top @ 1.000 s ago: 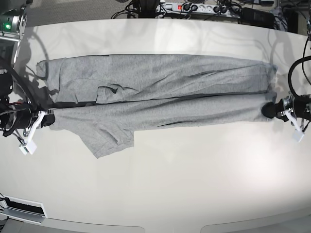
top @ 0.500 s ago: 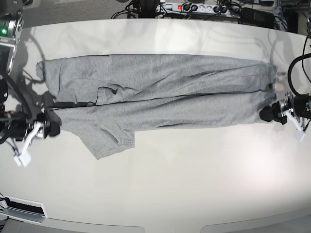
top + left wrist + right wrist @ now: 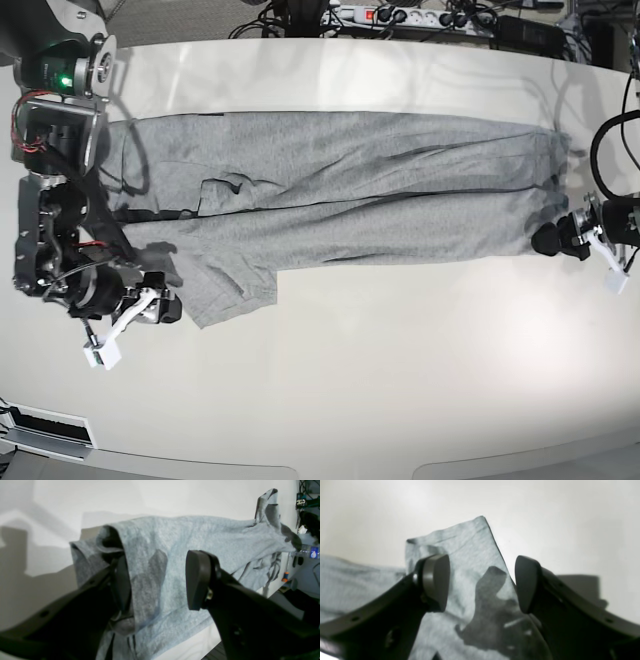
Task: Layout the t-shirt on the table in an organized manner, then fold the t-shirt properly
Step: 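Grasp the folded shirt end with the right gripper and tuck it inward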
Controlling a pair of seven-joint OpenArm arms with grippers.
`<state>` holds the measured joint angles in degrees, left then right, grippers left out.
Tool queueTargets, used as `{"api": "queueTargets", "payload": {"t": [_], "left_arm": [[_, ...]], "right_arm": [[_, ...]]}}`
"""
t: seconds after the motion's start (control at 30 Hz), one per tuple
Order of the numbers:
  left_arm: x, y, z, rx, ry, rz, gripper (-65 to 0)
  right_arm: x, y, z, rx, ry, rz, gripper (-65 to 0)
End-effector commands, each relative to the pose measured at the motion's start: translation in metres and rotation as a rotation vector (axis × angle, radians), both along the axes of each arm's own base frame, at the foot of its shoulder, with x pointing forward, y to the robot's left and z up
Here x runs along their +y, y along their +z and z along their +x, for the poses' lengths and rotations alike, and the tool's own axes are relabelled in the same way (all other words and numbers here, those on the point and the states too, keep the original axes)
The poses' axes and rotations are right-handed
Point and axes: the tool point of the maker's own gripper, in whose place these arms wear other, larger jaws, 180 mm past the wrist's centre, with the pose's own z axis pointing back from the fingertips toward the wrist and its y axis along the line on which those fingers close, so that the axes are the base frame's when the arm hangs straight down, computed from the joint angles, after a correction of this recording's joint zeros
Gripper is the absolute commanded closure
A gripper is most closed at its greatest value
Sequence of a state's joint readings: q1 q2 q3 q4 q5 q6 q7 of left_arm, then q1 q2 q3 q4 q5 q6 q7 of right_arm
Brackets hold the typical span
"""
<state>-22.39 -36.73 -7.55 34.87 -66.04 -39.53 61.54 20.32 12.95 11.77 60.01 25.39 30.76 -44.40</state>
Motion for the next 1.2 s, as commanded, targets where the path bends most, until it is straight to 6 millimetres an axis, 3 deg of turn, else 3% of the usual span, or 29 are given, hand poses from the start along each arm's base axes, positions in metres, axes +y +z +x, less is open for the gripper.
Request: {"api": "queueTargets", "payload": {"t": [0.0, 0.13, 0.27, 0.43, 0.73, 0.93, 1.07, 1.17], "left_arm": [[0.01, 0.018, 0.013, -0.054, 0.008, 0.009, -34.3], [0.009, 0.018, 0.013, -0.054, 0.008, 0.008, -34.3], [0.009, 0.018, 0.013, -0.054, 0.008, 0.008, -34.3], [0.009, 0.018, 0.013, -0.054, 0.009, 0.008, -34.3], [0.008, 0.02, 0.014, -0.064, 0.015, -0.006, -34.3], [0.008, 0.02, 0.015, -0.065, 0.016, -0.007, -34.3], [0.008, 0.02, 0.014, -0.064, 0.016, -0.006, -34.3], [0.008, 0.02, 0.014, -0.063, 0.015, -0.006, -34.3]], "right_arm": [[-0.002, 0.011, 0.014, -0.049, -0.024, 0.006, -42.0], [0.004, -0.025, 0.008, -0.01, -0.089, 0.036, -42.0], [0.009, -0.04, 0.002, -0.001, -0.093, 0.067, -42.0], [0.012, -0.038, 0.003, -0.017, -0.08, 0.074, -42.0], [-0.002, -0.037, 0.013, -0.067, -0.151, 0.011, -42.0], [0.009, -0.042, 0.014, -0.049, -0.176, 0.016, -41.4], [0.026, -0.036, 0.016, -0.069, -0.118, 0.05, -25.7], [0.035, -0.025, 0.022, -0.104, -0.063, 0.071, -6.8]]}}
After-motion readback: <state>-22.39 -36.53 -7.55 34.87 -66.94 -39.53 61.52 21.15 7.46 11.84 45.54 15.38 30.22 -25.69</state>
